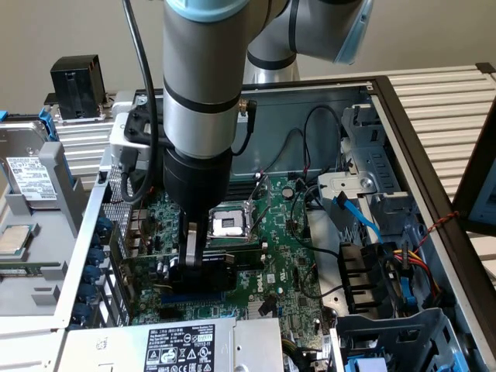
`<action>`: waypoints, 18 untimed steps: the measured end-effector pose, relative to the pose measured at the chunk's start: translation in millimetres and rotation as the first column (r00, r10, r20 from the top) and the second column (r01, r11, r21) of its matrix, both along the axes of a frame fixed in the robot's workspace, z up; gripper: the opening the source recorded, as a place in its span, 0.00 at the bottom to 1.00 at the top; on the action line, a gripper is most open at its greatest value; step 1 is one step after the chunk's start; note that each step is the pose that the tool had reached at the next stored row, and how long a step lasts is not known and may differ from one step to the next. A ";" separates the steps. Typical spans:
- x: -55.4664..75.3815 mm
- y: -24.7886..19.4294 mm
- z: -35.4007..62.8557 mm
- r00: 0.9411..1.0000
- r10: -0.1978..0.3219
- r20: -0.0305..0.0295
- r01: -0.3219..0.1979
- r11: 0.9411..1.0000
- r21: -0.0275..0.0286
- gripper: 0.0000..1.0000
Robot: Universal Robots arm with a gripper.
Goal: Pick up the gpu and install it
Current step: 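Insert the gpu into the slot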
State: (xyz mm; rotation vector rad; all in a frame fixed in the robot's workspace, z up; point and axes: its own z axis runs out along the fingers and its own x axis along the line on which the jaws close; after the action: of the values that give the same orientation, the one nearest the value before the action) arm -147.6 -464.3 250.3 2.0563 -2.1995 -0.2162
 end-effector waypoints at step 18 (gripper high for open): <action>0.0 0.0 -2.0 1.000 0.005 0.000 -0.005 1.000 0.000 0.27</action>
State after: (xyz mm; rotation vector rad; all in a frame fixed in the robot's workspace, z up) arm -147.6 -464.3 248.4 2.0614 -2.1943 -0.2153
